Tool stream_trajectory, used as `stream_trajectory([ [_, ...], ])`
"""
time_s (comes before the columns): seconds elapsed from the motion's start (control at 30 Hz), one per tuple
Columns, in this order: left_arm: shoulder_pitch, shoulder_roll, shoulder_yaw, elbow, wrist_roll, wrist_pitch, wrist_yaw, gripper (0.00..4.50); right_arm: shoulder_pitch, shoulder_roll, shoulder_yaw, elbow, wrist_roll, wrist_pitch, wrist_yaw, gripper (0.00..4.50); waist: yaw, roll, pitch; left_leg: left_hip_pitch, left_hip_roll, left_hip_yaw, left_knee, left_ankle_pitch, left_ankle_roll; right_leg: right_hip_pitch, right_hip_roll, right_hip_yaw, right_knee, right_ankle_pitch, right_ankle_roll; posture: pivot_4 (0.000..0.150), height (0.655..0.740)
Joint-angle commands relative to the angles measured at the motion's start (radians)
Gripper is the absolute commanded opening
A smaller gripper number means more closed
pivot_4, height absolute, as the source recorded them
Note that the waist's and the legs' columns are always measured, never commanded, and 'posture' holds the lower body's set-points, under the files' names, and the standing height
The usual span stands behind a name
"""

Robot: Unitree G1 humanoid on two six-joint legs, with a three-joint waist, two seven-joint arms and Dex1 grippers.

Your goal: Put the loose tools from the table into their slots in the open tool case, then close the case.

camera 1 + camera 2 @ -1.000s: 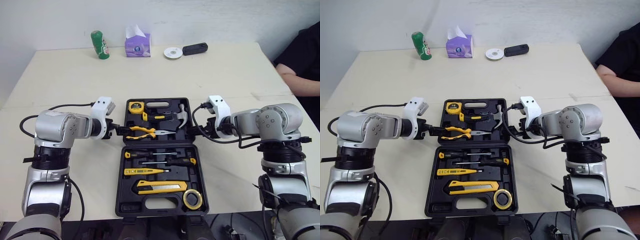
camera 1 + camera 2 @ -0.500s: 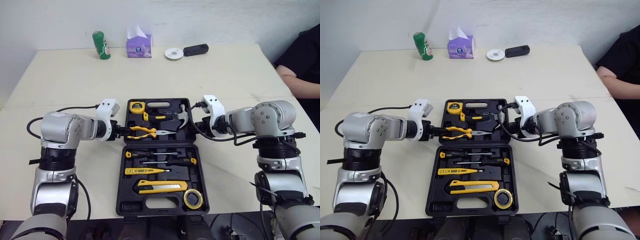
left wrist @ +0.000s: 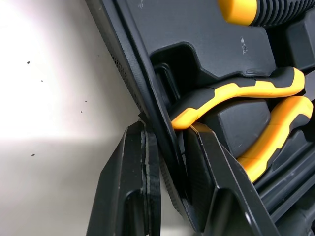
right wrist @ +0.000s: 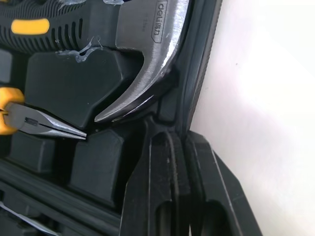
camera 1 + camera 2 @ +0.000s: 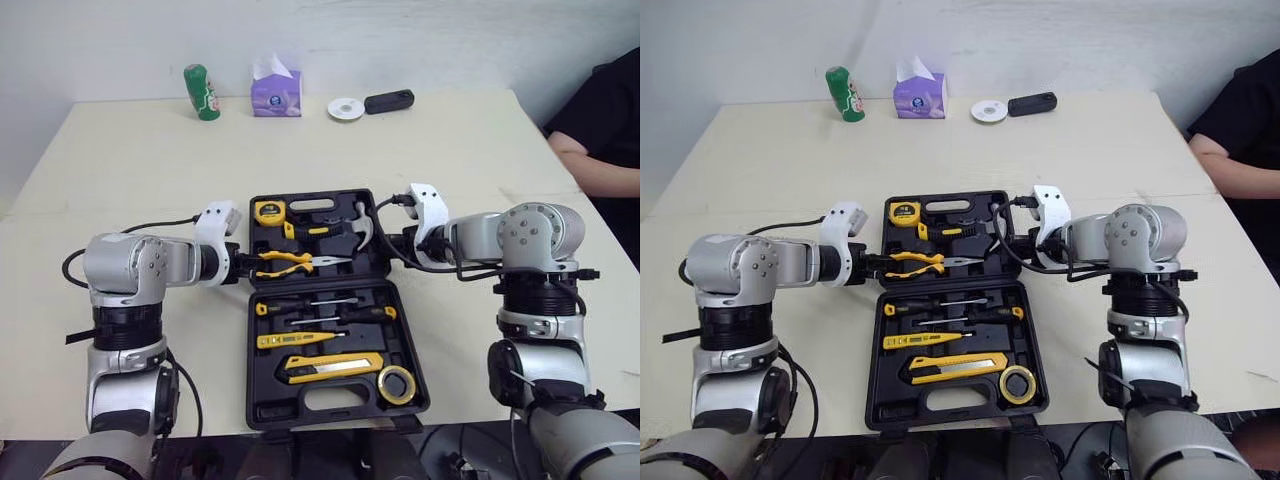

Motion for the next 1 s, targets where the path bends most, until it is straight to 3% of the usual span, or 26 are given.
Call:
stream_trajectory([
  [0.03, -0.033, -0.045, 0.064, -0.031, 0.011, -0.159, 0.020, 0.40, 0.013, -0.001, 0.017, -0.130, -0.045, -0.173, 0.058, 0.00, 0.002, 0.000, 0.000, -0.001, 0.000, 0.000, 0.000, 0.000, 0.000, -0.001, 0.000, 0.000, 0.000, 0.000, 0.000, 0.150, 0.7400],
  [0.27, -0.017, -0.057, 0.079, 0.003, 0.055, -0.501, 0.036, 0.35, 0.107, -0.030, 0.093, -0.225, -0.184, -0.516, 0.170, 0.00, -0.012, 0.000, 0.001, -0.004, 0.000, 0.001, -0.002, 0.000, 0.000, -0.005, 0.001, -0.002, -0.001, 0.000, 0.000, 0.150, 0.7400],
  [0.57, 0.137, 0.005, -0.002, 0.041, 0.193, -1.153, -0.053, 0.35, 0.235, -0.046, 0.150, -0.250, -0.379, -0.970, 0.250, 0.00, -0.032, 0.000, 0.001, -0.004, -0.001, 0.001, -0.006, 0.000, 0.000, -0.012, 0.002, -0.002, -0.001, 0.000, 0.000, 0.150, 0.7400],
  [0.8, 0.327, 0.110, -0.123, 0.183, 0.424, -1.764, -0.038, 0.35, 0.443, -0.179, 0.248, -0.014, -0.749, -1.720, 0.235, 0.00, -0.026, 0.000, 0.001, -0.004, -0.004, 0.003, -0.006, 0.000, 0.000, -0.015, 0.001, -0.002, 0.000, 0.000, 0.000, 0.150, 0.7400],
  [0.9, 0.373, 0.111, -0.103, 0.226, 0.448, -1.880, 0.025, 0.35, 0.500, -0.262, 0.304, 0.131, -0.944, -2.002, 0.128, 0.00, -0.023, 0.000, 0.001, -0.004, -0.006, 0.003, -0.004, 0.000, 0.001, -0.016, 0.000, -0.001, 0.000, 0.001, 0.001, 0.150, 0.7400],
  [1.0, 0.407, 0.130, -0.111, 0.249, 0.481, -1.954, 0.020, 0.35, 0.520, -0.301, 0.333, 0.222, -1.046, -2.156, 0.054, 0.00, -0.023, 0.000, 0.001, -0.004, -0.008, 0.003, -0.004, 0.000, 0.001, -0.016, -0.001, -0.001, -0.001, 0.001, 0.001, 0.150, 0.7400],
])
